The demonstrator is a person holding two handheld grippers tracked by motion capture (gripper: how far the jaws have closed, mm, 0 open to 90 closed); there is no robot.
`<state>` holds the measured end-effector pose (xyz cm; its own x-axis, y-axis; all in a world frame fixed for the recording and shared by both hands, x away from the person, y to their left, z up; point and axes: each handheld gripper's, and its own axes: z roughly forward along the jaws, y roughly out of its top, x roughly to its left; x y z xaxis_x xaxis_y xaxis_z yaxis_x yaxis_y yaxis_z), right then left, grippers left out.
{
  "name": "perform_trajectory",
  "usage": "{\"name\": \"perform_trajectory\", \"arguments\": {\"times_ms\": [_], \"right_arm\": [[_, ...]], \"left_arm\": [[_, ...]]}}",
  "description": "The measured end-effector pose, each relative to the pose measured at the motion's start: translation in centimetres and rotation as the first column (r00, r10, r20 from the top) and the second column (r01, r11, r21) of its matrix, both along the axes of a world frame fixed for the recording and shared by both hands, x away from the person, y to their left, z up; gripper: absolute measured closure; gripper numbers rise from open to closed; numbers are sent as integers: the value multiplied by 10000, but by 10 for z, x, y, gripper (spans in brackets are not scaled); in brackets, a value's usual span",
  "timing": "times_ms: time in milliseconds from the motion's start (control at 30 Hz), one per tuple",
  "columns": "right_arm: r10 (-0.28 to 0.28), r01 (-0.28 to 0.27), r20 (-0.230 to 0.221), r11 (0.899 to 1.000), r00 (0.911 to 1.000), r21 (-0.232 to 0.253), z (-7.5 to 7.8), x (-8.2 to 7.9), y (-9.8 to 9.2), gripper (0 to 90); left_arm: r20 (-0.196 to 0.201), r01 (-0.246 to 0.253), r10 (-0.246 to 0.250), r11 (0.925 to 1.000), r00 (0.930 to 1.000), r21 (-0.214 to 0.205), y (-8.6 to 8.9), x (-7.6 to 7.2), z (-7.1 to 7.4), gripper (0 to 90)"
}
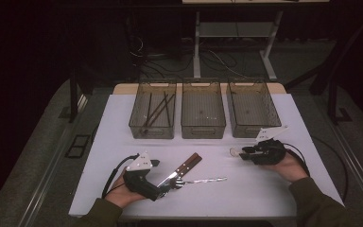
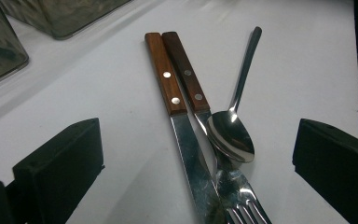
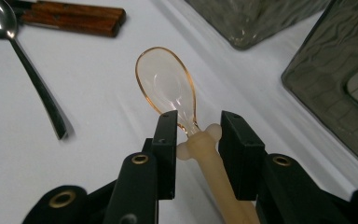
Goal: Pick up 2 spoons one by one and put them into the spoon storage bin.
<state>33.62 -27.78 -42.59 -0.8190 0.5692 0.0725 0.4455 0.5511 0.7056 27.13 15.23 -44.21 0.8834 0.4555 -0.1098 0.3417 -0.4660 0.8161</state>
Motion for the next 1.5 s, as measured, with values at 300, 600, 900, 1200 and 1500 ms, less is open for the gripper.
{"name": "perform_trajectory", "arguments": {"times_ms": [300, 600, 900, 1200, 1500], "right_arm": [[-379, 389, -137, 9957, 9992, 836, 10, 4, -4, 683], [-319, 331, -116, 9915, 9994, 1259, 21, 9, 3, 683], [-404, 407, -50, 9862, 9992, 1604, 34, 14, 11, 682], [-616, 607, 21, 9880, 9981, 1419, 49, 23, 25, 682], [-792, 764, 158, 9884, 9967, 1312, 66, 37, 42, 681]], "left_arm": [[-81, -41, 42, 10000, 10000, 50, 0, 1, -1, 4], [-169, -30, 32, 9999, 9999, 114, -2, 2, -3, 2], [-130, -58, 60, 9998, 9999, 201, -2, 2, -3, 2], [-36, -100, 100, 9999, 9999, 132, -1, 0, -1, 2], [-30, -165, 165, 9999, 9999, -24, -1, -1, -1, 2]]}}
